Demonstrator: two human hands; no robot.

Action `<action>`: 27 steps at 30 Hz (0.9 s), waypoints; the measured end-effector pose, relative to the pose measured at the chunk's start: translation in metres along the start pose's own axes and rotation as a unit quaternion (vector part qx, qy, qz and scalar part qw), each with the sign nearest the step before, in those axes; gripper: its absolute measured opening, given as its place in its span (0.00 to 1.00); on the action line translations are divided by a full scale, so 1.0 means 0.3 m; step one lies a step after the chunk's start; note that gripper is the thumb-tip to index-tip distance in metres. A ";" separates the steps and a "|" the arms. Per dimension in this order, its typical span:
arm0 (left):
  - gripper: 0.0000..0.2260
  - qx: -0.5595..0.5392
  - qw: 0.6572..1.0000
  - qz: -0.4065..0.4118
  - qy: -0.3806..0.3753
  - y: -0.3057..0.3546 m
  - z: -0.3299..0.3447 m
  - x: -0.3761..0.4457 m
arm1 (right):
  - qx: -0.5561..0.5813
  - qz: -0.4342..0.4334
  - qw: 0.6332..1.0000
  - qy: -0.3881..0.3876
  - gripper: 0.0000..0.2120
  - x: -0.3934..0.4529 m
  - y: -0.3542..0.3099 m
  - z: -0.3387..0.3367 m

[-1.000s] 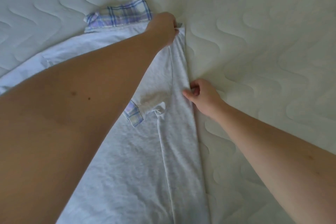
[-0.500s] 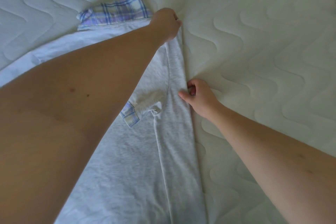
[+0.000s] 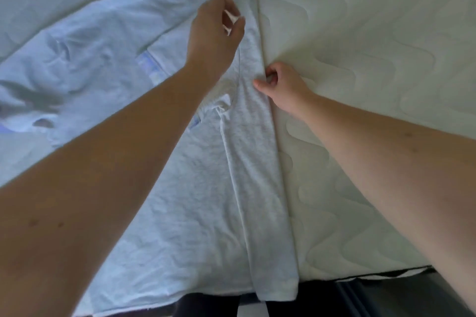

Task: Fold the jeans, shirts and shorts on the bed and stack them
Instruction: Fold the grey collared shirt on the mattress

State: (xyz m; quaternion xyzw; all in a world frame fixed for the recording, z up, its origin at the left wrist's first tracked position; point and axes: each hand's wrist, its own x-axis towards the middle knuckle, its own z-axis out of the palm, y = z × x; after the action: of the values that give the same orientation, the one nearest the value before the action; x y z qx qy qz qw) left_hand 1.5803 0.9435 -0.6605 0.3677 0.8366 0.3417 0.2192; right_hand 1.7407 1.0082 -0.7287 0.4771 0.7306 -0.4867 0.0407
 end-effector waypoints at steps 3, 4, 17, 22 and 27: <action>0.08 -0.012 0.997 -0.069 0.038 -0.015 -0.009 -0.217 | -0.028 -0.005 1.000 -0.001 0.17 -0.018 -0.039 -0.014; 0.10 -0.016 0.993 -0.106 0.042 -0.029 -0.006 -0.290 | -0.040 -0.001 0.999 -0.010 0.18 -0.024 -0.049 -0.022; 0.21 0.016 0.938 -0.338 -0.080 -0.109 0.156 -0.900 | -0.170 0.088 0.977 -0.097 0.13 -0.511 0.138 0.043; 0.19 0.043 0.924 -0.308 -0.223 -0.113 0.165 -0.985 | -0.142 0.109 0.978 -0.105 0.12 -0.728 0.222 0.113; 0.12 -0.034 0.936 -0.310 -0.163 -0.114 0.161 -1.075 | -0.097 0.141 0.978 -0.115 0.11 -0.875 0.289 0.156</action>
State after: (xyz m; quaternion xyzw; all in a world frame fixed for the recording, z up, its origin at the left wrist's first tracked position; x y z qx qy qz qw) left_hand 1.7984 0.6996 -0.6808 0.1330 0.8499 0.2206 0.4598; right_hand 1.9277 0.8069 -0.6739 0.5100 0.6897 -0.4549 0.2392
